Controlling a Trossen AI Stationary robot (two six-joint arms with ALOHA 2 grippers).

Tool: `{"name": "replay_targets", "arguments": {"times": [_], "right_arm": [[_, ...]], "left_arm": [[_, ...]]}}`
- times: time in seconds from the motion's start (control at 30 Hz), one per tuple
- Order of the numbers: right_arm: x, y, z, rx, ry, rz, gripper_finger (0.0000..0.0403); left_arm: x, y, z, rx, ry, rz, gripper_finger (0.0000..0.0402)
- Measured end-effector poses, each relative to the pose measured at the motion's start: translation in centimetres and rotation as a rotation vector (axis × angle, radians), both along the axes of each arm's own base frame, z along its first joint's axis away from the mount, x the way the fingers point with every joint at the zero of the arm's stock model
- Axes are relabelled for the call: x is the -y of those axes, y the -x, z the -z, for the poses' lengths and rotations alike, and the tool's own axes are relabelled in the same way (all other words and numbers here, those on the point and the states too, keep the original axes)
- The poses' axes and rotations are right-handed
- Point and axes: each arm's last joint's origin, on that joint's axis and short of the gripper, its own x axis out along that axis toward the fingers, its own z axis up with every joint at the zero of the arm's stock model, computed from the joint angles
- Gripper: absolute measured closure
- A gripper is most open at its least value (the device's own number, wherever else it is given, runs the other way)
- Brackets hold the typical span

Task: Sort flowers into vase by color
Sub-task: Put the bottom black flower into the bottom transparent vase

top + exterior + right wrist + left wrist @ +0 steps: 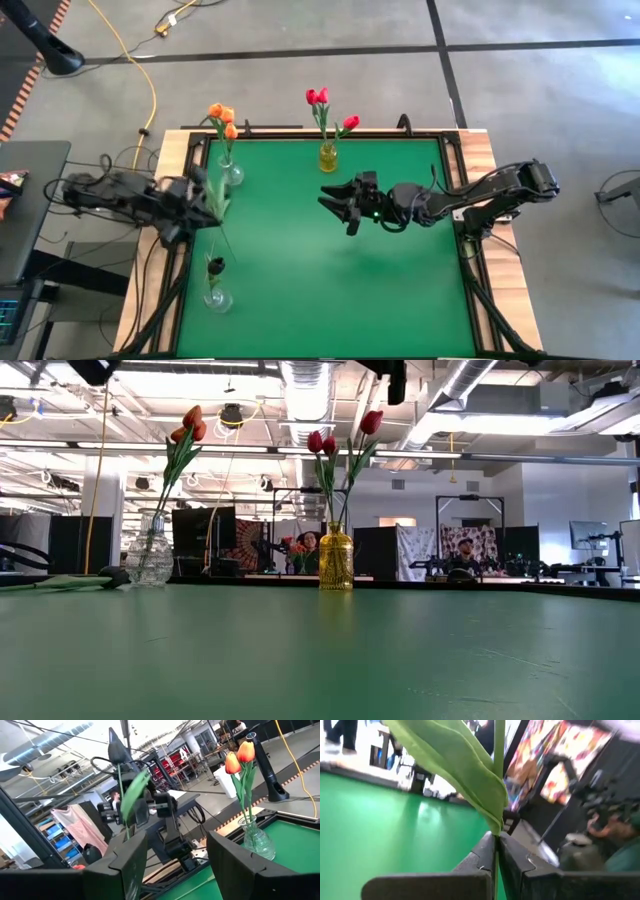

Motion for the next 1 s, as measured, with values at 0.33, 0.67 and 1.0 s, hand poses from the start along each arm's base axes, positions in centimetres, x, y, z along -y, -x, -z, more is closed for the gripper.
{"name": "replay_targets", "arguments": {"times": [0.33, 0.67, 1.0], "right_arm": [[0.5, 0.0, -0.1, 0.01, -0.009, 0.014, 0.0173], [0.5, 0.0, -0.1, 0.011, -0.011, 0.014, 0.0173], [1.0, -0.1, -0.1, 0.013, -0.014, 0.031, 0.0173]], "left_arm": [[-0.7, 3.5, 0.8, -0.029, 0.165, 0.068, 0.0401], [-0.1, 3.1, 1.0, -0.086, 0.15, 0.24, 0.0401], [0.2, 2.8, 0.9, -0.088, 0.122, 0.326, 0.0401]]}}
